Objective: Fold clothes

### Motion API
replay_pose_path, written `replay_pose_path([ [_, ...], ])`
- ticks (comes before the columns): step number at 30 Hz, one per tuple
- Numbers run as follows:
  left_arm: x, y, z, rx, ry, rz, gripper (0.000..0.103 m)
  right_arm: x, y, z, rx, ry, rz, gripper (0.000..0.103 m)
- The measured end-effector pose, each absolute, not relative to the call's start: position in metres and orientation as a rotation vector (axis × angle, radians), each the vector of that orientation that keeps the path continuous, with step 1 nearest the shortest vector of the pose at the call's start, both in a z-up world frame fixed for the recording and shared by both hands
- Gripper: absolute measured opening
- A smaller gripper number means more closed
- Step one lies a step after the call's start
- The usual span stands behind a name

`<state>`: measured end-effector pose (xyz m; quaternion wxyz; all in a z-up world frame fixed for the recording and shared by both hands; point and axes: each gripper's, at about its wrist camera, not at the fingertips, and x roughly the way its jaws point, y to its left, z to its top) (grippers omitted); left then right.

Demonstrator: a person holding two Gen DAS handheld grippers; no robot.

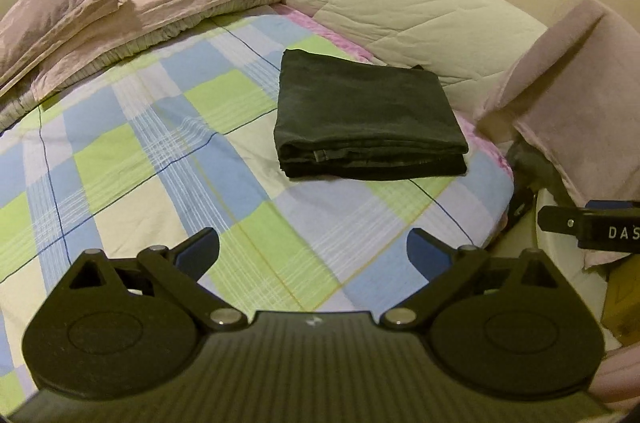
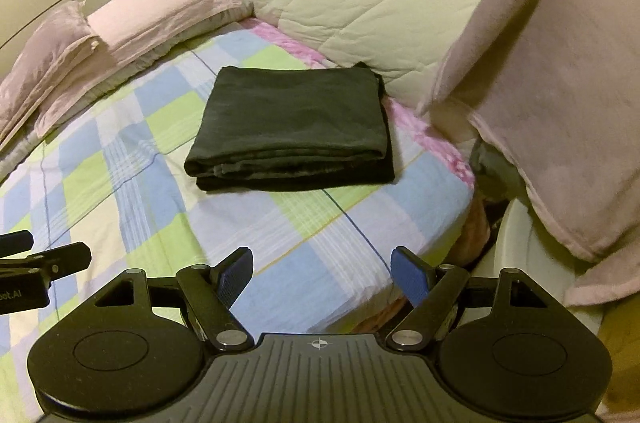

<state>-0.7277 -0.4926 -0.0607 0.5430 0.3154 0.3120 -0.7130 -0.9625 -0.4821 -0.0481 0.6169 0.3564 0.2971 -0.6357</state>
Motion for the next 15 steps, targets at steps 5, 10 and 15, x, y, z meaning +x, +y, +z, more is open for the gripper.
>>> replay_pose_path([
  [5,-0.741,-0.492,-0.056,0.743,0.732,-1.67,0.099,-0.971,-0.485,-0.044,0.805,0.68,-1.435,0.079],
  [10,-0.752,-0.491,-0.056,0.758,0.716,-1.65,0.099,-0.98,-0.491,-0.046,0.822,0.676,-1.413,0.079],
  [15,-0.759,-0.493,-0.054,0.748,0.707,-1.641,0.099,-0.984,-0.494,-0.046,0.816,0.679,-1.403,0.079],
])
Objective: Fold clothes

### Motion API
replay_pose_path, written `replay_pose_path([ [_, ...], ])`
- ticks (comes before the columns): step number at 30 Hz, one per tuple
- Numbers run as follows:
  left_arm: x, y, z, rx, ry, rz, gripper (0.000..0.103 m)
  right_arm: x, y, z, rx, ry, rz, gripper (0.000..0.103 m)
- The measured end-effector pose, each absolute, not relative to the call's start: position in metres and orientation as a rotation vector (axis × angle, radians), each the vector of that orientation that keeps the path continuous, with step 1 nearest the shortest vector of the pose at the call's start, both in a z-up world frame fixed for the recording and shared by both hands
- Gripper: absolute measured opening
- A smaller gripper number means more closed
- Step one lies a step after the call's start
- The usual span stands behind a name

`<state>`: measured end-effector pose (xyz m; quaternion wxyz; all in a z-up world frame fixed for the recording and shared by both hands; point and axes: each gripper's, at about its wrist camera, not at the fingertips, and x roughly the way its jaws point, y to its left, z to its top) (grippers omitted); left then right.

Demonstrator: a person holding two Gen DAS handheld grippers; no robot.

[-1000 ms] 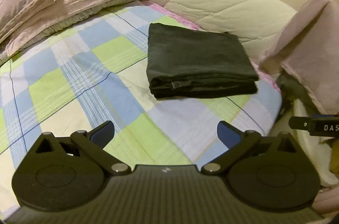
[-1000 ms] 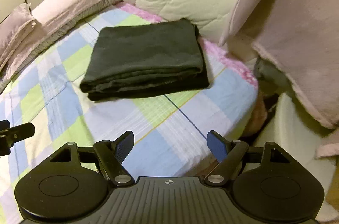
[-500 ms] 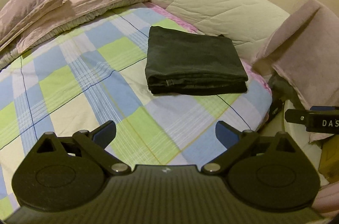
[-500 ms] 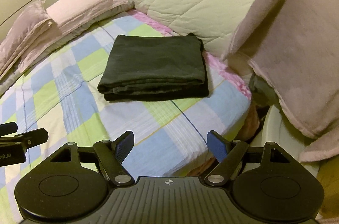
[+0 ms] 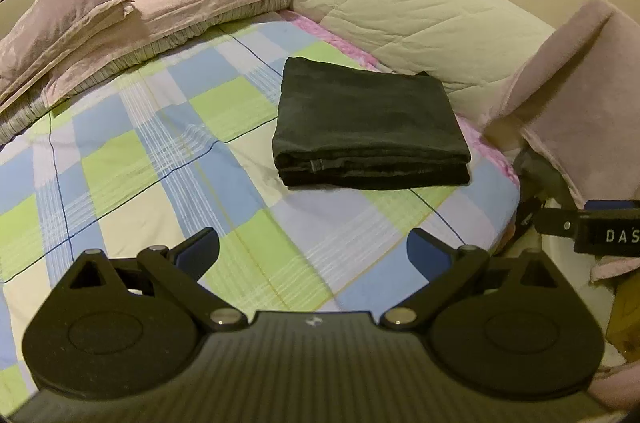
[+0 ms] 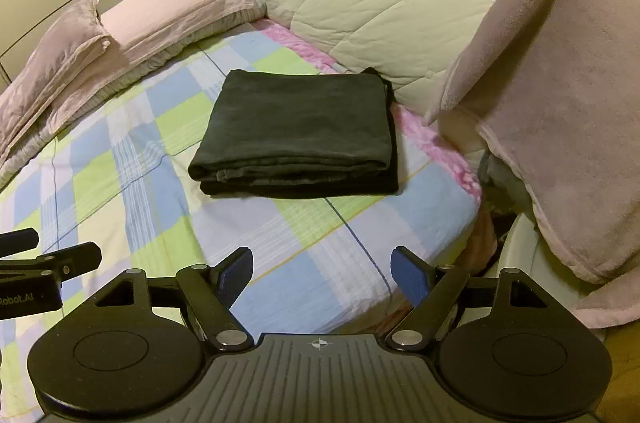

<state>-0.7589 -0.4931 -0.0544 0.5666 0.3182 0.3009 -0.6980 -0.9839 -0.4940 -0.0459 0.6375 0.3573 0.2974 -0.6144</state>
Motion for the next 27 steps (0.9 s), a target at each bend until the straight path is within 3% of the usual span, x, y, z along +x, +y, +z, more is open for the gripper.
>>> replay_pose_path([
  [27,-0.77,-0.502,-0.06,0.771,0.695,-1.633,0.099,-0.982,-0.503,-0.045,0.815,0.675,-1.393,0.079],
])
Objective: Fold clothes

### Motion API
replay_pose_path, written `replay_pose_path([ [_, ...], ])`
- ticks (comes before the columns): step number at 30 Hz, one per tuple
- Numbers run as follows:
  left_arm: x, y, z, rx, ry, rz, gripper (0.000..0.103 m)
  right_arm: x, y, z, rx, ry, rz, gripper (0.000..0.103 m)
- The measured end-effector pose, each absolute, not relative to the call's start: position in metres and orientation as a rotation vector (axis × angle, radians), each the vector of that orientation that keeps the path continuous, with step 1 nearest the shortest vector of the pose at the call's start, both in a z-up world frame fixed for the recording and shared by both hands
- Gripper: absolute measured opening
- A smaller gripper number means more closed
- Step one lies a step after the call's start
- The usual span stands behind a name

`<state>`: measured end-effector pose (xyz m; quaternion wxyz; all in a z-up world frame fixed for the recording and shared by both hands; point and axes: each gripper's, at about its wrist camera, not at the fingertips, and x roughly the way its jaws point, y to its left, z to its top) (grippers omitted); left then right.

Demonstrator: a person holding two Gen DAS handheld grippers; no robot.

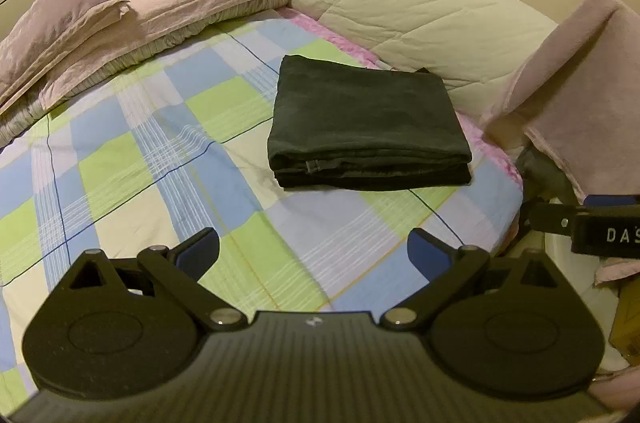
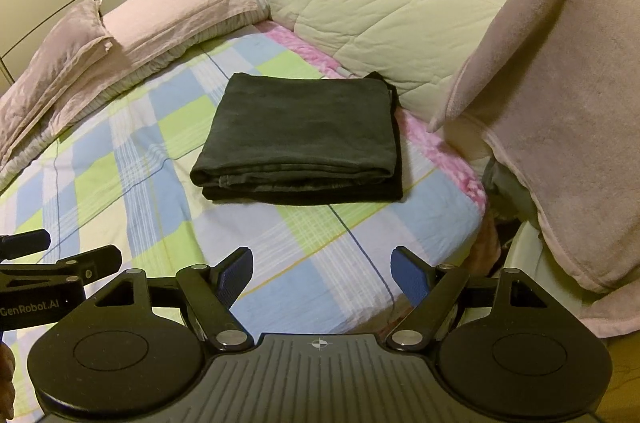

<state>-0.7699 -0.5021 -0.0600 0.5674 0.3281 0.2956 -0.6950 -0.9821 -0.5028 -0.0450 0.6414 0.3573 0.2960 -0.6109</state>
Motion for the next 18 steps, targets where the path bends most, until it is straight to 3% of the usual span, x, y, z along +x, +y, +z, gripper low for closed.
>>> replay_pose_path([
  [7,-0.771,-0.516,-0.067,0.772,0.697,-1.628,0.099,-0.988,-0.514,-0.052,0.822,0.666,-1.397,0.079],
  [18,-0.79,-0.558,-0.161,0.797,0.672,-1.632,0.099,-1.0,-0.561,-0.124,0.78,0.647,-1.412,0.079],
])
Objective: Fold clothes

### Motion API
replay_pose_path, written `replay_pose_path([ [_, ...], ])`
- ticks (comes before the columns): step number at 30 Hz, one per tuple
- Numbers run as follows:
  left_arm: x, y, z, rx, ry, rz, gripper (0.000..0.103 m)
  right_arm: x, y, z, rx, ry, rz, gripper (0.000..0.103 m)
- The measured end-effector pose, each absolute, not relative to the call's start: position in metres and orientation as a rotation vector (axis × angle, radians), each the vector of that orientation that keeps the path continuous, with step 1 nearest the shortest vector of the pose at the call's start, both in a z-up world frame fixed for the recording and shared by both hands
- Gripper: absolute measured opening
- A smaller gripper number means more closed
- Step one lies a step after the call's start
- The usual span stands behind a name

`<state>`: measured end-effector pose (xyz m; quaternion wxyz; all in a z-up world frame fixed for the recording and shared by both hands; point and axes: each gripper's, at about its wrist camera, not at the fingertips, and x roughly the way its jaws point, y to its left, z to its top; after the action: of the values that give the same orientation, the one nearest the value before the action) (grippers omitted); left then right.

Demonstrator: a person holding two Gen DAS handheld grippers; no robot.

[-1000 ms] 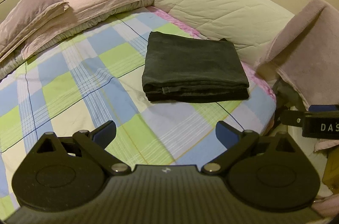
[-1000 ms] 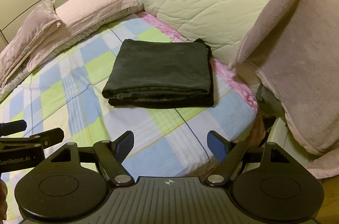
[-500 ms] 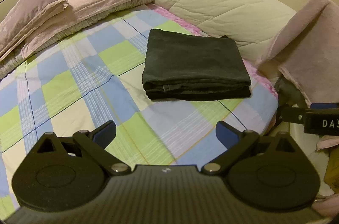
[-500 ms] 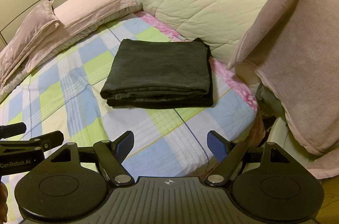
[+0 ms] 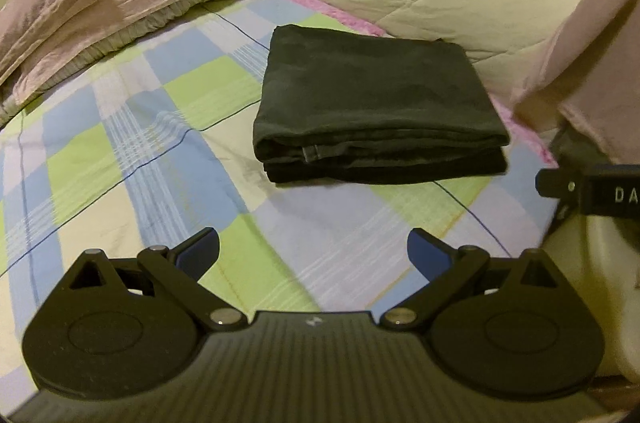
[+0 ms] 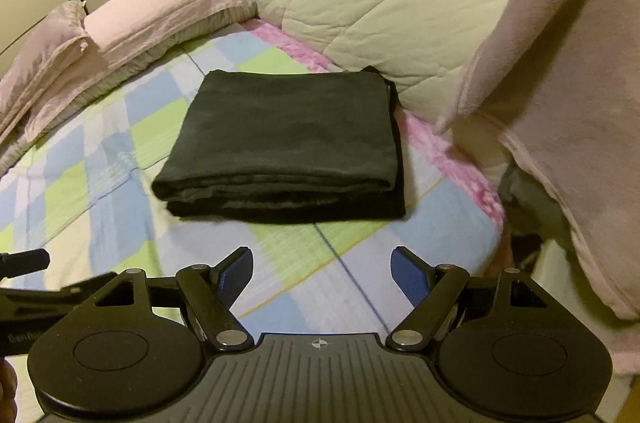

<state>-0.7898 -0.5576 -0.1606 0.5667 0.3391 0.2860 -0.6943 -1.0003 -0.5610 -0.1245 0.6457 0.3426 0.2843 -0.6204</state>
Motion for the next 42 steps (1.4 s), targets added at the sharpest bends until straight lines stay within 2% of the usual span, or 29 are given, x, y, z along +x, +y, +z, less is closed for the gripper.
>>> replay_pose_path([
  [9,-0.782,-0.567,-0.199,0.75,0.689,-1.618,0.099,-0.994,-0.576,-0.176,0.755,0.664,-1.42,0.079],
  [42,-0.777,-0.506,-0.217,0.708,0.644,-1.687,0.099,-0.968,-0.499,-0.197,0.745,0.613,-1.455,0.079],
])
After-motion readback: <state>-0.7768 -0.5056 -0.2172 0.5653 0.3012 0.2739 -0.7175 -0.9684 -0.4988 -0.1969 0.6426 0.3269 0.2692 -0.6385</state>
